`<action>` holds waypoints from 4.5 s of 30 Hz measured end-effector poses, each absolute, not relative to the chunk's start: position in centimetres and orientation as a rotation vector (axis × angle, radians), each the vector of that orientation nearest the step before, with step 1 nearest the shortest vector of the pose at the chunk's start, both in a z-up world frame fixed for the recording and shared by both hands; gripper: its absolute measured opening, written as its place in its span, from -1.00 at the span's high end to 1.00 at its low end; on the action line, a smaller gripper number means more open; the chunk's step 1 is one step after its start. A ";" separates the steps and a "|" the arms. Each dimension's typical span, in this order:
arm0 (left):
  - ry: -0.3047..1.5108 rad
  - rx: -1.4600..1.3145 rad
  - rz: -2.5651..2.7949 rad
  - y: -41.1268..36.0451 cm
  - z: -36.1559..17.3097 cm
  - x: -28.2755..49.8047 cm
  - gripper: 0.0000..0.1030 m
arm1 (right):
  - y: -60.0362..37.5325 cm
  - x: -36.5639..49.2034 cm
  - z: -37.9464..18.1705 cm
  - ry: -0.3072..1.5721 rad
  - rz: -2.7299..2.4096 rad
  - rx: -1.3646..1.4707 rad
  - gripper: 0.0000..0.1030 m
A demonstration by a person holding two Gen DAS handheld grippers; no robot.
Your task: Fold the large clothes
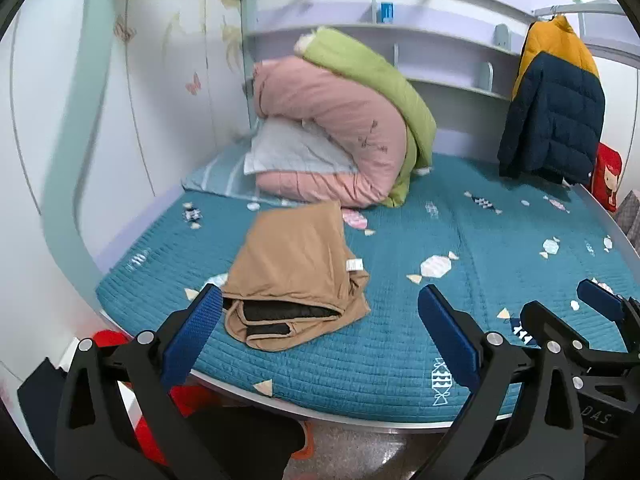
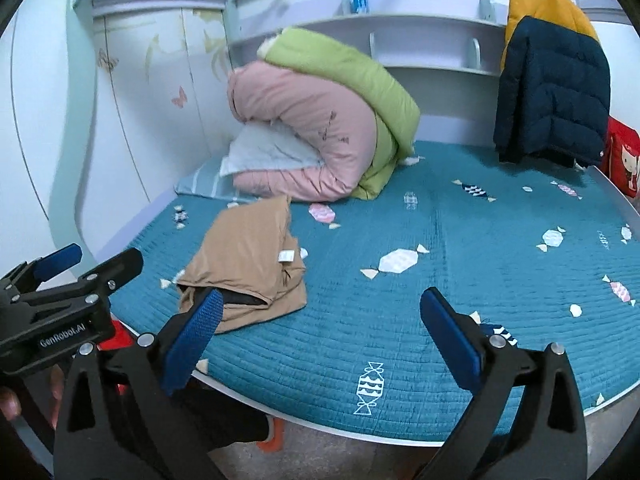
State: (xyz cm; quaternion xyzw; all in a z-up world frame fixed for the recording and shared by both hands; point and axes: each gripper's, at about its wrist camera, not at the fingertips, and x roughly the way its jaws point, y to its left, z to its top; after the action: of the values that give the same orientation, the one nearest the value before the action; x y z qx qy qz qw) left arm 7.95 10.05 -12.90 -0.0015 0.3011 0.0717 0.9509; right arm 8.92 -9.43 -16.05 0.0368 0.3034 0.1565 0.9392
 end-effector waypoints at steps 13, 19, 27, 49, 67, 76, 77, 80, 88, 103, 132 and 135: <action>0.449 0.072 0.145 6.0 -6.7 1.6 -0.91 | -12.3 2.4 -10.1 0.448 0.302 0.077 -0.85; 0.367 0.083 0.148 5.0 -4.6 -0.6 -0.91 | -13.4 0.1 -8.1 0.370 0.289 0.081 -0.85; 0.280 0.073 0.136 4.4 -2.3 -2.8 -0.91 | -14.3 -2.1 -6.2 0.272 0.259 0.075 -0.85; 0.215 0.058 0.116 4.3 -1.2 -4.3 -0.91 | -14.9 -3.4 -5.1 0.224 0.242 0.084 -0.86; 0.231 0.044 0.104 4.3 -1.4 -4.0 -0.91 | -14.6 -3.6 -5.2 0.226 0.221 0.078 -0.86; 0.233 0.047 0.108 4.3 -1.5 -4.1 -0.91 | -14.2 -3.8 -5.2 0.233 0.224 0.083 -0.86; 0.233 0.048 0.108 4.3 -1.5 -4.1 -0.91 | -14.2 -3.8 -5.2 0.236 0.225 0.085 -0.86; 0.233 0.051 0.113 4.3 -1.5 -4.2 -0.91 | -14.1 -3.8 -5.4 0.244 0.232 0.095 -0.86; 0.241 0.051 0.118 4.6 -1.5 -4.0 -0.91 | -13.9 -3.5 -5.5 0.262 0.229 0.101 -0.86; 0.245 0.052 0.117 5.0 -1.5 -3.6 -0.91 | -13.9 -3.3 -5.5 0.272 0.228 0.103 -0.86; 0.226 0.065 0.135 6.1 -1.8 -3.6 -0.91 | -13.8 -3.1 -5.8 0.281 0.233 0.110 -0.86; 0.228 0.058 0.134 6.6 -2.1 -3.6 -0.91 | -13.6 -2.9 -6.1 0.290 0.232 0.113 -0.86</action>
State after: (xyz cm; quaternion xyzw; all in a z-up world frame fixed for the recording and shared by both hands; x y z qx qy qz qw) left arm -3.55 6.56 -2.07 0.0290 0.1137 0.0668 0.9908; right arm -2.86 -13.64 -6.08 0.0560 0.1440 0.1152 0.9813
